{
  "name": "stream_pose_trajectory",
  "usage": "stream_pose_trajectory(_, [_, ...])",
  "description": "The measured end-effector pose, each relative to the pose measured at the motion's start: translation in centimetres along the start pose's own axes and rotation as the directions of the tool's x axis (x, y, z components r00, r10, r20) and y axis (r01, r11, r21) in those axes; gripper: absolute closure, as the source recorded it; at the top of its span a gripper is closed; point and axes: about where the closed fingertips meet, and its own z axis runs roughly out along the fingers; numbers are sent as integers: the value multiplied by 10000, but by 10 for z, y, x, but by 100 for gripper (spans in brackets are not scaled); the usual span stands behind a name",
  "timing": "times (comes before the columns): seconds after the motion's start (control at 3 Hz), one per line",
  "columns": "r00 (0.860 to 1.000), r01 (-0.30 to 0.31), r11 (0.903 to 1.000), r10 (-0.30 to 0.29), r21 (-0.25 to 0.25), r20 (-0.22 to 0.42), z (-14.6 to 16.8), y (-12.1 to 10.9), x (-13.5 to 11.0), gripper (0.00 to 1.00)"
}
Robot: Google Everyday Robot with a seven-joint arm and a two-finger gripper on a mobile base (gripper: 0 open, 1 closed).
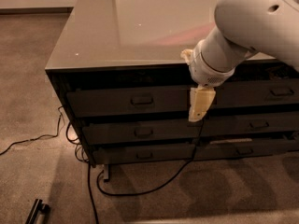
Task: Open top drawer
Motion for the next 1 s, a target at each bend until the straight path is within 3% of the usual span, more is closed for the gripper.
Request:
stream_pose_trajectory(0.33, [10000,21,10000,-21,47,5,-2,0,-1,0])
stream_pose_trajectory(0.67, [9981,620,9976,-619,297,-11,0,-5,-16,0])
stream_pose_trajectory(1.0, [9990,367,9991,-372,189,267,21,-4,-18,0])
